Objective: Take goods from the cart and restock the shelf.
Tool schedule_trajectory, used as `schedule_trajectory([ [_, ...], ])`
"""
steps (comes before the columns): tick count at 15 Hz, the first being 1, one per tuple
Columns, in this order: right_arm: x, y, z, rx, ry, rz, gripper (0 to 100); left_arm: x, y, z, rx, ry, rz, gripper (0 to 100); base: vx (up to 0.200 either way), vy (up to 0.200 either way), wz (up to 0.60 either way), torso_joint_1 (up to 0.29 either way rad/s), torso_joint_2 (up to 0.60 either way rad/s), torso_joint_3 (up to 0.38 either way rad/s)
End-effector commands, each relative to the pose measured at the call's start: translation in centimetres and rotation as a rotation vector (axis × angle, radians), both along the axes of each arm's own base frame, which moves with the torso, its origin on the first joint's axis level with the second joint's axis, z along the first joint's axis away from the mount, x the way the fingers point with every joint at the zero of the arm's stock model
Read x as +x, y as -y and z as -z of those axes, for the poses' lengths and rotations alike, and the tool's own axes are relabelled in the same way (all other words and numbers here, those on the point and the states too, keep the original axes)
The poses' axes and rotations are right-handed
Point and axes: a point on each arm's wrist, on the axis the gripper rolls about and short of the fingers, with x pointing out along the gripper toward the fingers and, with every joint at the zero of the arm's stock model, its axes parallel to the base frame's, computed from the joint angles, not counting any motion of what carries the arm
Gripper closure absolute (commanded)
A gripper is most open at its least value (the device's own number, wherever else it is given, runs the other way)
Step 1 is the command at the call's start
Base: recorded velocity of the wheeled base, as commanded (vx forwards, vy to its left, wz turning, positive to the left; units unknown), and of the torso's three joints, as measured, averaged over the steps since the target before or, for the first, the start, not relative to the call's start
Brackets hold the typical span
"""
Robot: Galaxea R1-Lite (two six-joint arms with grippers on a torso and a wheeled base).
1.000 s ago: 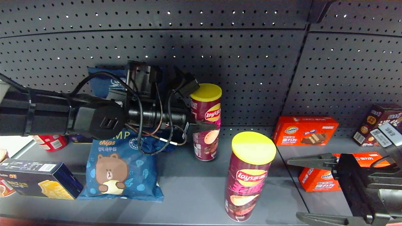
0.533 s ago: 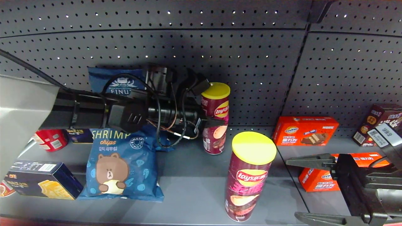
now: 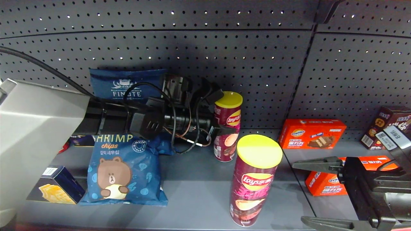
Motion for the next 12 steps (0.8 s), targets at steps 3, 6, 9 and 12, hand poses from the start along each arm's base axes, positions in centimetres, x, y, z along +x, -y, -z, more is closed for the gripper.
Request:
schedule_trajectory([
  [3, 0.0, 0.0, 0.1, -0.002, -0.004, -0.001, 0, 0.1, 0.4, 0.5, 0.002, -0.004, 0.007, 100, 0.000, 0.000, 0.00, 0.000, 0.00, 0.000],
  [6, 0.0, 0.0, 0.1, -0.002, -0.004, -0.001, 0, 0.0, 1.0, 0.4, -0.001, 0.000, 0.019, 100, 0.000, 0.000, 0.00, 0.000, 0.00, 0.000],
  [9, 0.0, 0.0, 0.2, -0.003, -0.005, -0.001, 0, -0.4, 1.6, 0.1, -0.005, 0.008, 0.035, 100, 0.000, 0.000, 0.00, 0.000, 0.00, 0.000],
  [12, 0.0, 0.0, 0.2, -0.004, -0.008, -0.001, 0, -0.3, 1.6, 0.4, -0.003, 0.004, 0.033, 100, 0.000, 0.000, 0.00, 0.000, 0.00, 0.000],
])
